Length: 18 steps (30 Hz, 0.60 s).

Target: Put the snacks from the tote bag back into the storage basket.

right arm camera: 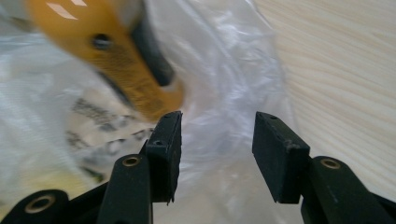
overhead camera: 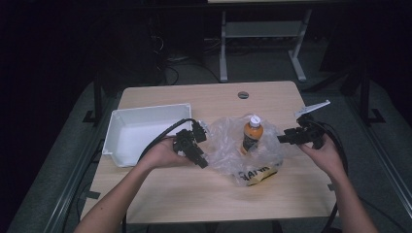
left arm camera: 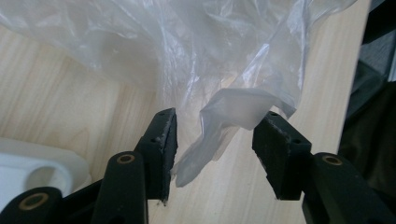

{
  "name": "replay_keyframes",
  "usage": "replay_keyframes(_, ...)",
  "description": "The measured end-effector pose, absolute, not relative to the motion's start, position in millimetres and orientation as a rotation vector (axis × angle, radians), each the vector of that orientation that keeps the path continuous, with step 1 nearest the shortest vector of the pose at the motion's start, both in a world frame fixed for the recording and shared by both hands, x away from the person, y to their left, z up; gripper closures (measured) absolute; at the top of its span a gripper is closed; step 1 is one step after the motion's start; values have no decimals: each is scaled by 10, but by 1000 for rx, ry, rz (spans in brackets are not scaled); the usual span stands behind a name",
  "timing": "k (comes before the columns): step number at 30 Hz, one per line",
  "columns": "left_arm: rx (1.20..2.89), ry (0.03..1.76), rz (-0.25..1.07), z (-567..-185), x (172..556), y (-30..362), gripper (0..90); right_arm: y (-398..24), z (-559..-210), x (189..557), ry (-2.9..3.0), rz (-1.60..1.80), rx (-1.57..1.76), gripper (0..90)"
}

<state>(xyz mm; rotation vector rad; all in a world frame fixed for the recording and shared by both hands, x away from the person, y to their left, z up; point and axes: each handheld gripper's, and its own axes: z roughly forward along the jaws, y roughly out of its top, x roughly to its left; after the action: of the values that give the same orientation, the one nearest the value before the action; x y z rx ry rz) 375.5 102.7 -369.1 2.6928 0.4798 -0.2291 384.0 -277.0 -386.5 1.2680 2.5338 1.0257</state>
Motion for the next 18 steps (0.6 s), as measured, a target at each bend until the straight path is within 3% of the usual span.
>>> replay_keyframes(11, 2630, 507, -223, -3521, 3736, 1162, 470, -2571, -3695, 3482, 2583, 1144, 1107, 551)
replay_keyframes(18, 2594, 519, -224, -3453, 3728, 1256, 445, -2373, -3776, 3306, 2687, 1203, 1004, 670)
